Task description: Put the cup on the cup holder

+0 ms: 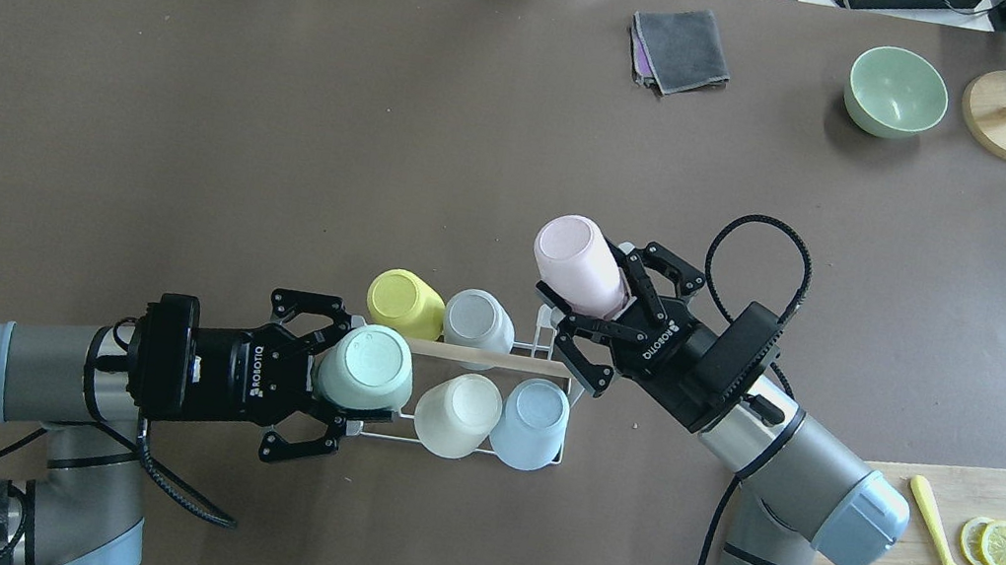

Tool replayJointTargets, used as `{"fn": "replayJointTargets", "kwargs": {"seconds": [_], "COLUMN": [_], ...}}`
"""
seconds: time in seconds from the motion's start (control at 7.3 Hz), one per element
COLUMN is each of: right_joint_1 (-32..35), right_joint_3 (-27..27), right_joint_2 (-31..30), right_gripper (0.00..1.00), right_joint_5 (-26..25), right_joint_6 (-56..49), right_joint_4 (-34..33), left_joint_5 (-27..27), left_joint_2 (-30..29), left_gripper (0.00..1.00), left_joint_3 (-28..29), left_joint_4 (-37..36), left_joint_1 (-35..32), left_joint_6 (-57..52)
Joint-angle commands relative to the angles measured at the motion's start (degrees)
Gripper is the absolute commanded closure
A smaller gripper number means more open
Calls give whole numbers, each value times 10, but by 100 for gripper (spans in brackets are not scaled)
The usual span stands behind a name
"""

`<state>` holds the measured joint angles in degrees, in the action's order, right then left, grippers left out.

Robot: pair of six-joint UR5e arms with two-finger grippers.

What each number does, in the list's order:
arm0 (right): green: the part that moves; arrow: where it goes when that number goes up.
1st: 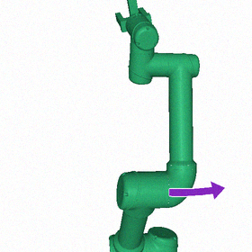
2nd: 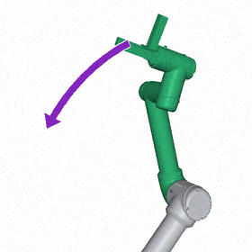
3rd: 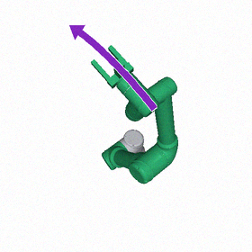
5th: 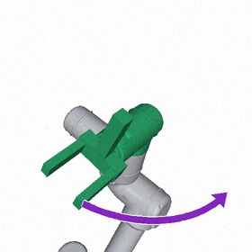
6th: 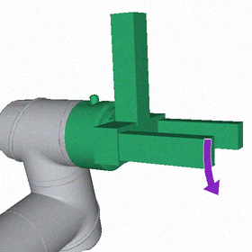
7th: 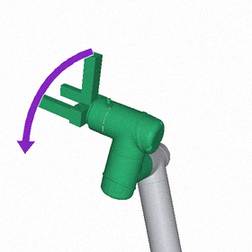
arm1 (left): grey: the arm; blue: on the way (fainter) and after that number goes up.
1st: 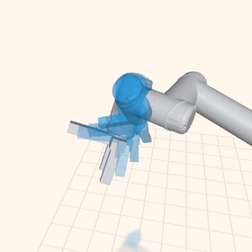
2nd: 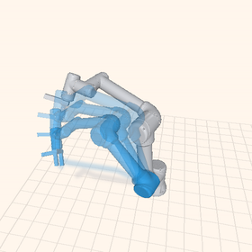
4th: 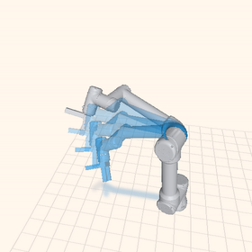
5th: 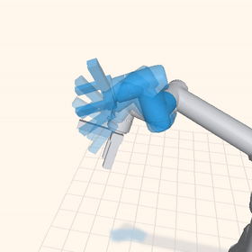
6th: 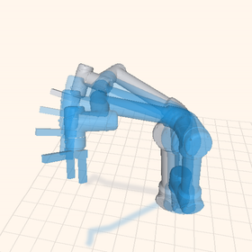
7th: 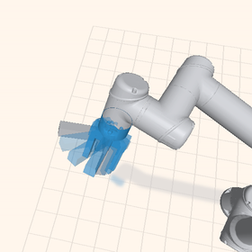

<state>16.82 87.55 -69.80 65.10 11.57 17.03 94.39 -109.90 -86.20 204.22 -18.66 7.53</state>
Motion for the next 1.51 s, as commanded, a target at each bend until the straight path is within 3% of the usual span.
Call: {"fn": "replayJointTargets", "kwargs": {"seconds": [0.0,0.82,0.96,1.1,1.37], "right_joint_1": [-17,-21,-21,-22,-23], "right_joint_3": [-10,-62,-63,-62,-62], "right_joint_2": [0,32,34,33,33], "right_gripper": [41,40,40,40,37], "right_joint_5": [-8,-26,-34,-34,-34], "right_joint_6": [-3,-5,-5,-8,-9], "right_joint_4": [18,48,53,53,52], "left_joint_5": [0,0,0,-1,-1], "left_joint_2": [-3,-15,-15,-15,-15], "left_gripper": [100,100,92,1,1], "left_joint_3": [4,19,19,19,17], "left_joint_4": [-1,-2,-2,-2,-2], "left_joint_1": [4,5,5,5,5], "left_joint_6": [-1,-2,-8,-22,-22]}}
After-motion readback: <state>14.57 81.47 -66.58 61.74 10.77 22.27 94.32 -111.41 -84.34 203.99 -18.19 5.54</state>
